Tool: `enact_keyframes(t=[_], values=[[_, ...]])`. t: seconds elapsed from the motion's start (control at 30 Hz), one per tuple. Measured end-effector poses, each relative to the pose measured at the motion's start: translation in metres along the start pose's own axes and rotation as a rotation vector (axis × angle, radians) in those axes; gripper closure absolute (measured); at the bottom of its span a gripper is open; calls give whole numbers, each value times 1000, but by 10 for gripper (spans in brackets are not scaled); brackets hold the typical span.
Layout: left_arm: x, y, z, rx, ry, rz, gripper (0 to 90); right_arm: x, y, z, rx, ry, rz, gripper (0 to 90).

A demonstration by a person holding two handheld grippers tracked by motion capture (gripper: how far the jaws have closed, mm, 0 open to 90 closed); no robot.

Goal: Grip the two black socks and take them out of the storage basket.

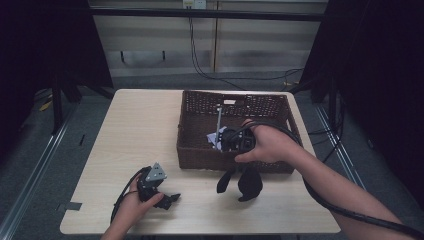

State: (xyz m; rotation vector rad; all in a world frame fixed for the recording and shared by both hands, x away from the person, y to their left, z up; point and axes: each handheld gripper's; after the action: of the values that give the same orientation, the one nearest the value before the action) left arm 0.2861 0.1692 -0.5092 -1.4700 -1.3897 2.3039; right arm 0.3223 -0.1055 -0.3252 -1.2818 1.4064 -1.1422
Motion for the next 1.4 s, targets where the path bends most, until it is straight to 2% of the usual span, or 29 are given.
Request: enact_keyframes(t=[0.1, 0.33, 0.53, 0.6, 0.67, 0.93, 0.97, 1.03, 1.07, 1.2, 1.3, 1.4], values=[[0, 0, 0, 2, -1, 0, 0, -4, 15, 5, -1, -8, -4, 874], [0, 0, 0, 1, 0, 0, 0, -8, 32, 13, -5, 1, -14, 871], [0, 0, 0, 0, -1, 0, 0, -6, 37, 15, 3, 8, -7, 840], [0, 0, 0, 5, -5, 0, 0, -3, 33, 15, -8, 32, 7, 803], [0, 0, 0, 4, -6, 0, 0, -1, 32, 15, -11, 29, 7, 789], [0, 0, 0, 5, -5, 0, 0, 10, 11, 15, 13, 60, 40, 717], [0, 0, 0, 2, -2, 0, 0, 13, 5, 18, 16, 74, 60, 716], [0, 0, 0, 5, -5, 0, 0, 14, 1, 20, 24, 77, 64, 717], [0, 0, 0, 4, -5, 0, 0, 17, -3, 25, 35, 98, 74, 716], [0, 0, 0, 0, 0, 0, 0, 20, -8, 32, 48, 118, 77, 700], [0, 0, 0, 5, -6, 0, 0, 22, -15, 41, 73, 147, 91, 657], [0, 0, 0, 0, -1, 0, 0, 25, -18, 47, 93, 153, 102, 633]])
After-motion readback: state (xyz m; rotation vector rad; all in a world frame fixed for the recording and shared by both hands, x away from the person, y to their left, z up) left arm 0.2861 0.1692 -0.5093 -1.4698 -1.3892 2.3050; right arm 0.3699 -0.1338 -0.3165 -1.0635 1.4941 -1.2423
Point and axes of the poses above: each handheld gripper's, and its own axes: y roughly forward along the jaws, x roughly out of its underside, z roughly to its right, and after that the axes turned 9 degrees about -y, right-handed
